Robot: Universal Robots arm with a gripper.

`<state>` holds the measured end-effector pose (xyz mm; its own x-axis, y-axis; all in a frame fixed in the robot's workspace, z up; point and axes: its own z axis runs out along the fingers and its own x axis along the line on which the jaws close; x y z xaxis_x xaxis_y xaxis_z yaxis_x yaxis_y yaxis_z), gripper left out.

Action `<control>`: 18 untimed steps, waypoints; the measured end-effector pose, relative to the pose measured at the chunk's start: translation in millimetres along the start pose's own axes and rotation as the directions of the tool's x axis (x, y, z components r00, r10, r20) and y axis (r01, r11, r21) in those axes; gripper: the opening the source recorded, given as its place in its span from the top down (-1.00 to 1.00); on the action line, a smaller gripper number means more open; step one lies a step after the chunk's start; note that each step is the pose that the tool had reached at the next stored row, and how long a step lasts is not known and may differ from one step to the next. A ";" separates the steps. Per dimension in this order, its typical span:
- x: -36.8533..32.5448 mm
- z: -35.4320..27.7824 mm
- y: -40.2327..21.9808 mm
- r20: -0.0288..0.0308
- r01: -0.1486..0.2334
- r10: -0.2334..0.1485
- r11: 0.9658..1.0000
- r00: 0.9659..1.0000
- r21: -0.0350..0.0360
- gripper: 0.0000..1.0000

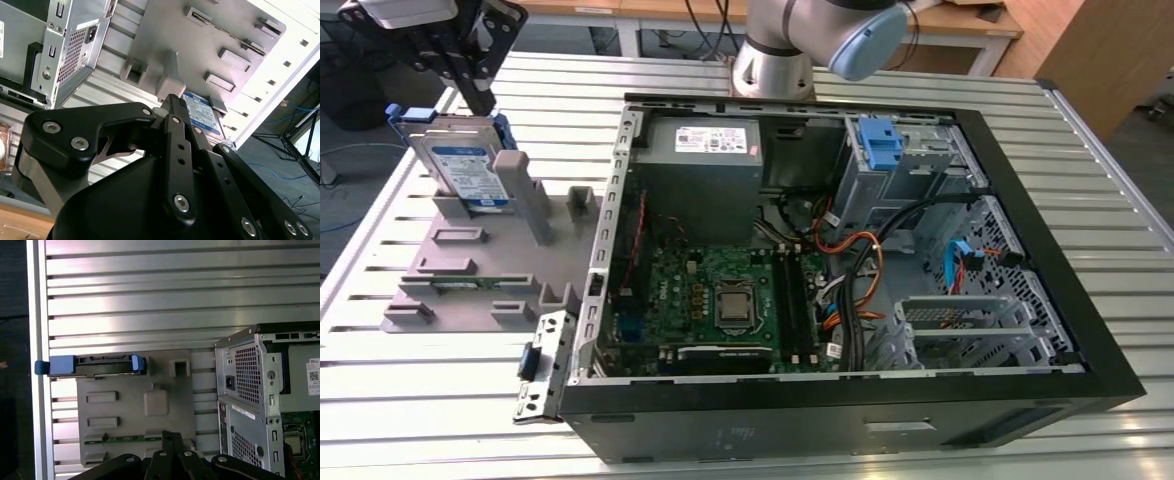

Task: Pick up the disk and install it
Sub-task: 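Reach for the disk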

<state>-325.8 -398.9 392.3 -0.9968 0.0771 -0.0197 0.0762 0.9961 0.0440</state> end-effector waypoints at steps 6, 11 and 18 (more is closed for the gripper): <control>4.3 1.1 -0.2 0.000 0.000 0.000 1.000 1.000 0.000 0.79; 11.0 2.7 0.2 0.000 0.000 0.000 1.000 1.000 0.000 0.79; 12.1 2.8 0.2 0.000 0.000 0.000 1.000 1.000 0.000 0.79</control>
<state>-337.8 -397.7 389.2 -0.9968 0.0774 -0.0198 0.0765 0.9961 0.0440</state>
